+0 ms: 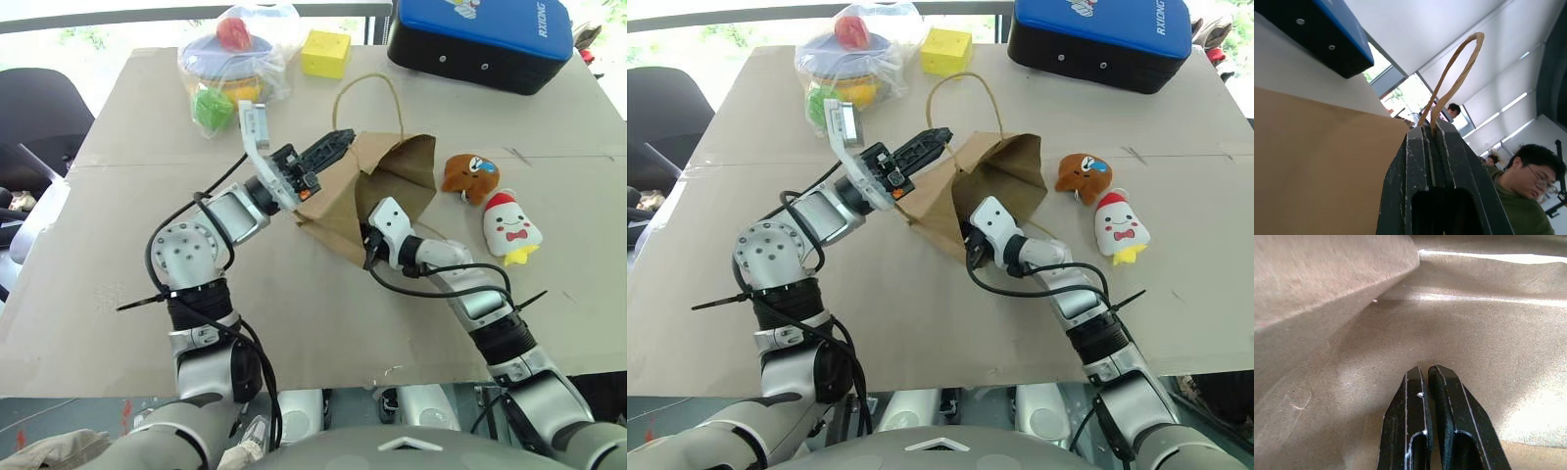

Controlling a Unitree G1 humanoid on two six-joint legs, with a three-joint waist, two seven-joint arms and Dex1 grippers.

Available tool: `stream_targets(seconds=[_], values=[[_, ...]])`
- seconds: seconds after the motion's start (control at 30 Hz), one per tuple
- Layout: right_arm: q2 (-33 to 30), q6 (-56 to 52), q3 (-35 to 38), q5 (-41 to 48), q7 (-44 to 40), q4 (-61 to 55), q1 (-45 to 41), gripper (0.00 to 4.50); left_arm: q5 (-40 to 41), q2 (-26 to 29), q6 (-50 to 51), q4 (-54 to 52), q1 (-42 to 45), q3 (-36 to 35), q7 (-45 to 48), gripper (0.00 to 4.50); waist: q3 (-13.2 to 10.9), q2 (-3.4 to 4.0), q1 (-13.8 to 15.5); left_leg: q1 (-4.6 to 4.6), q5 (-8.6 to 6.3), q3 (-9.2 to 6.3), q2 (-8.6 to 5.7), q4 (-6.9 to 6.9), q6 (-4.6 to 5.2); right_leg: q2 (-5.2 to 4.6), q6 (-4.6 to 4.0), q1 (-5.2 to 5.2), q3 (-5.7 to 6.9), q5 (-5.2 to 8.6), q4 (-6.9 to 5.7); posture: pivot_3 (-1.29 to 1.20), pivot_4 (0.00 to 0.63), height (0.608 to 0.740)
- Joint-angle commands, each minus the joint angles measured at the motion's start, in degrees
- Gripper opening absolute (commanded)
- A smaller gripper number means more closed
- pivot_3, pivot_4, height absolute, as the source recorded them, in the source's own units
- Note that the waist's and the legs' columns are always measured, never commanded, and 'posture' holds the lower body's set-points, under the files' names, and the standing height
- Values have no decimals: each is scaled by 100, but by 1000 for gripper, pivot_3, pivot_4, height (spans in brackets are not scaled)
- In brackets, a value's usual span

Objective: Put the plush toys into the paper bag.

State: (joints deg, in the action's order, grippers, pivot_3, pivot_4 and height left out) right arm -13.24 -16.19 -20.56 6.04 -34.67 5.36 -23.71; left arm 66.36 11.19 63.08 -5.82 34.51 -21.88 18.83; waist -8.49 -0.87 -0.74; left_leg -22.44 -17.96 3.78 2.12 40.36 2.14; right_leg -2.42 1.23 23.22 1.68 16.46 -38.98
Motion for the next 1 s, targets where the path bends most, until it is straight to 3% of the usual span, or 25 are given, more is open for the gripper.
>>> stream_targets(seconds=[0.03, 0.2, 0.43, 0.53, 0.63, 0.8, 1.0], values=[[-4, 19, 185, -49, 119, -216, 169, 98, 83, 244, -157, -432, -100, 84, 165, 0, 0, 0, 7, 0, 0, -1, 0, 0, 0, 0, 0, 0, 2, 0, 0, 0, 150, 733], [-246, -653, 559, 530, -151, -1617, 270, 98, -100, 386, -375, -622, -239, 440, 392, 0, -2, 2, 28, -6, 0, -3, -3, 0, -1, -6, 0, 0, 8, 0, 2, 0, 150, 733], [-750, -1943, 1060, 1096, -19, -3463, 451, 3216, -348, 478, -685, -728, -316, 822, 655, 0, -1, 2, 16, -6, 2, -8, -3, -3, -4, -3, 0, 1, 10, 0, 1, 0, 150, 733], [-953, -2874, 1889, 1748, 283, -4634, 686, 4490, -610, 621, -898, -743, -343, 1044, 924, 0, -2, 2, 31, -6, 2, -8, -3, -4, -4, -4, 0, 1, 10, 0, 1, 0, 150, 733], [-1214, -3557, 2843, 2048, 632, -5489, 1122, 4490, -686, 625, -1024, -615, -297, 1061, 979, 0, -1, 1, 101, -12, 2, -13, -5, -5, -3, -7, 0, 1, 16, 0, 5, 0, 150, 733], [-1722, -4276, 3695, 1514, 1466, -5853, 1559, 4490, -872, 661, -1192, -521, -291, 1191, 1167, 0, -1, 2, 140, -11, 2, -14, -8, -5, -3, -5, -1, 1, 14, -1, 2, 0, 150, 733], [-1963, -4850, 3636, 630, 2389, -4862, 1931, 4490, -1141, 611, -1431, -428, -276, 1341, 1369, 0, -1, 1, 146, -10, 2, -13, -10, -6, -2, -1, -1, 1, 8, -1, 2, 0, 150, 733]])
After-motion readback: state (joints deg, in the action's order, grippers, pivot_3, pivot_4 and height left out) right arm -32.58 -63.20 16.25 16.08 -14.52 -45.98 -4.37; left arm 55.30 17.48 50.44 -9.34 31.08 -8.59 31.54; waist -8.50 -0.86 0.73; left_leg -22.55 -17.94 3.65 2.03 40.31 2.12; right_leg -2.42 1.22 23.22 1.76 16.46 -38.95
